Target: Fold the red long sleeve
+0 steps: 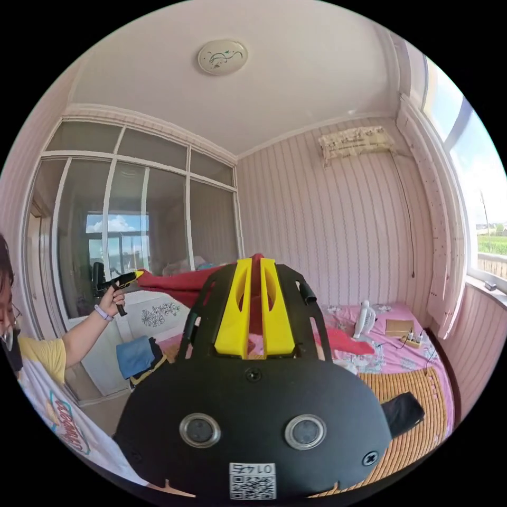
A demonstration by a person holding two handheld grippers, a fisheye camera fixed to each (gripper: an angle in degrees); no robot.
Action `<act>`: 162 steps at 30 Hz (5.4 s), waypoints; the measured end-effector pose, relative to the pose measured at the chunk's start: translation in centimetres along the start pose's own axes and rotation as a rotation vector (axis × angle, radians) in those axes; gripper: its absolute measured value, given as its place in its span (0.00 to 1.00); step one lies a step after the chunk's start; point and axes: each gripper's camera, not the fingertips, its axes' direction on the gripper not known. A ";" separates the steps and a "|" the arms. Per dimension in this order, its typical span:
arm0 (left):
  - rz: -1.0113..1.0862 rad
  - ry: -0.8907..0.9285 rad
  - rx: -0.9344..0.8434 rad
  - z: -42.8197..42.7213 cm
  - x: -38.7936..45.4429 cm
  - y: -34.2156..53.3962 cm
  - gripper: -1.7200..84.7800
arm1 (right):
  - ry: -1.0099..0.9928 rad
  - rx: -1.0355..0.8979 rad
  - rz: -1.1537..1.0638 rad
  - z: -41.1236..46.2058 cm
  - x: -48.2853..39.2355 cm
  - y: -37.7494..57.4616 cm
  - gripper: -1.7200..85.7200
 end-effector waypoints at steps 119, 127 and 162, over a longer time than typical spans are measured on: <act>-0.214 0.290 -1.169 104.5 -5.6 19.6 0.01 | 1.026 -0.966 0.795 18.0 30.2 45.4 0.04; -0.069 0.264 -1.147 106.8 -4.0 18.2 0.01 | 1.057 -0.983 0.688 19.7 34.3 45.6 0.02; -0.452 -0.128 -1.103 59.2 -20.0 27.4 0.01 | -0.278 -1.049 0.134 83.3 7.5 42.0 0.11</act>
